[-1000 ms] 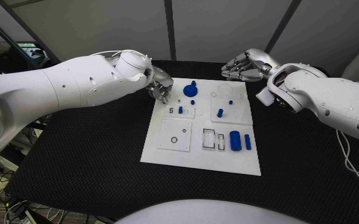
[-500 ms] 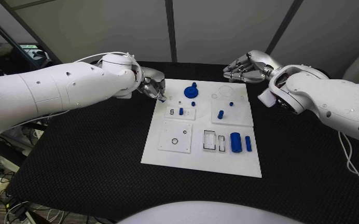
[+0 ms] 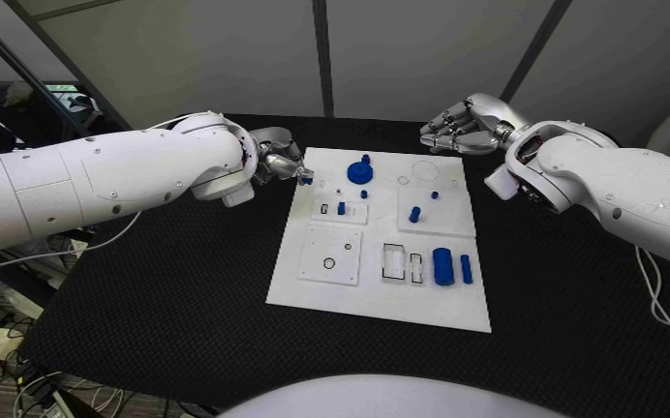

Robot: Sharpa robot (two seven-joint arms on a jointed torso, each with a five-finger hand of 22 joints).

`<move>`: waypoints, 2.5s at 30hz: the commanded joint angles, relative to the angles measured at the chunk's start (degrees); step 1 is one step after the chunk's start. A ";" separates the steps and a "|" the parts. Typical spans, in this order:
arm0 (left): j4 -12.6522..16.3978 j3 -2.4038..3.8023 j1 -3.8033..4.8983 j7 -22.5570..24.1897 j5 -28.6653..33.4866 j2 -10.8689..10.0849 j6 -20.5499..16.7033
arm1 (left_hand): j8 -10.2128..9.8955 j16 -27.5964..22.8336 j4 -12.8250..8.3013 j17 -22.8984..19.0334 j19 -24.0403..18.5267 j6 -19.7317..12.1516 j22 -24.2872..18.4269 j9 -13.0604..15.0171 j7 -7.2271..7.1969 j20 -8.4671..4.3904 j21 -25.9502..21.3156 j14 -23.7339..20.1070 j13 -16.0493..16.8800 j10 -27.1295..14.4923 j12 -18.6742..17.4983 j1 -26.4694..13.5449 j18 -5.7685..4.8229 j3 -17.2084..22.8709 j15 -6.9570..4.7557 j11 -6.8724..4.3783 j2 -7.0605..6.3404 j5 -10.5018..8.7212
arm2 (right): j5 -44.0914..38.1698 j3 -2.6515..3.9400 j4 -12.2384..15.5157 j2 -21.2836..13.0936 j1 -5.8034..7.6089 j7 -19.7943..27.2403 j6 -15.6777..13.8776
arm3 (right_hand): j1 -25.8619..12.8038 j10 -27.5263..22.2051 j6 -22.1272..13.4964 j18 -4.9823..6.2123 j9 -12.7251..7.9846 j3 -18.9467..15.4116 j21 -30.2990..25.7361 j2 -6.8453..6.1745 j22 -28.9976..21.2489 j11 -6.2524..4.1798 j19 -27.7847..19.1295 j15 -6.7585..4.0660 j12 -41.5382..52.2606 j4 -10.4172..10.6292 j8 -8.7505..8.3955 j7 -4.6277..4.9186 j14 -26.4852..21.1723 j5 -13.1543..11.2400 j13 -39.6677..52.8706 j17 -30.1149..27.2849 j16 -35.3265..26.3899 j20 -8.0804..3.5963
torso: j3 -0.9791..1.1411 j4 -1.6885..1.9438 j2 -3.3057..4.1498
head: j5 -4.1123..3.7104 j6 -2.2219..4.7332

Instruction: Assemble the parts on the task board

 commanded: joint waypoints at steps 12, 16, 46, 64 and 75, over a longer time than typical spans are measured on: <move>4.16 -0.88 -1.61 -8.61 7.07 1.24 -21.31 | 1.91 0.14 -8.70 15.05 3.37 0.34 11.87 0.46 -0.32 -0.72 1.74 5.91 1.98 4.52 1.79 -2.58 -0.14 9.78 -0.69 -2.25 -0.31 0.72 | -0.11 0.03 0.10 0.11 0.12 0.17 0.17 | 0.16 -0.37 -0.37 0.34 0.07 0.31 -0.22 0.42 -0.01 -0.04 0.35 -0.19 0.26 0.17 0.18 -0.18 -0.38 0.28 -0.03 -0.06 -0.05 -0.12 | 0.27 0.27 -0.33 | -0.21 -0.30; 4.32 -0.95 -2.15 -8.86 6.99 2.02 -21.04 | 2.10 0.14 -8.81 15.05 3.37 0.32 11.86 0.50 -0.32 -0.74 1.73 5.91 1.99 4.58 1.82 -2.77 -0.13 9.97 -0.72 -2.27 -0.34 0.81 | -0.11 0.03 0.11 0.23 0.12 0.20 0.23 | 0.16 -0.37 -0.37 0.34 0.07 0.31 -0.22 0.42 -0.01 -0.04 0.35 -0.19 0.26 0.17 0.18 -0.18 -0.38 0.28 -0.03 -0.06 -0.05 -0.12 | 0.19 0.19 -0.27 | -0.38 -0.47; -0.63 -0.93 -2.72 -10.73 -8.49 7.48 -1.04 | 3.88 0.14 -9.94 15.05 3.32 -0.42 11.89 0.92 -0.17 -0.80 2.13 5.91 3.13 5.65 2.73 -2.12 -0.17 8.04 -0.65 -2.18 -0.88 5.33 | -0.11 0.03 0.10 0.72 0.11 0.37 0.40 | -0.05 -0.36 -0.36 0.33 0.08 0.31 -0.29 0.51 0.00 -0.01 0.39 -0.17 0.28 0.33 0.19 -0.15 -0.37 0.27 -0.02 -0.09 -0.04 -0.11 | 0.29 0.25 -0.21 | -1.33 -1.81; -2.64 -0.91 -2.89 -11.94 -11.84 9.24 4.54 | 4.42 0.14 -9.79 15.05 3.44 -0.35 12.04 1.00 -0.22 -0.75 2.85 5.91 4.96 6.70 3.89 -1.70 -0.28 7.27 -0.69 -2.23 -0.86 6.62 | -0.11 0.03 0.03 0.87 0.11 0.41 0.46 | -0.14 -0.36 -0.38 0.33 0.07 0.30 -0.32 0.52 0.00 0.00 0.41 -0.16 0.28 0.39 0.18 -0.15 -0.37 0.26 -0.02 -0.10 -0.05 -0.11 | 0.24 0.28 -0.22 | -1.33 -2.17; -3.64 -0.91 -2.91 -12.27 -10.90 10.23 6.44 | 4.53 0.14 -9.69 15.05 3.44 -0.36 12.03 1.01 -0.22 -0.74 2.83 5.91 5.09 6.77 3.96 -1.74 -0.28 7.16 -0.71 -2.24 -0.76 6.98 | -0.11 0.03 0.01 0.94 0.11 0.42 0.45 | -0.14 -0.36 -0.38 0.33 0.07 0.30 -0.32 0.52 0.00 0.00 0.41 -0.16 0.28 0.39 0.18 -0.15 -0.37 0.26 -0.02 -0.10 -0.05 -0.11 | 0.24 0.26 -0.18 | -1.25 -2.26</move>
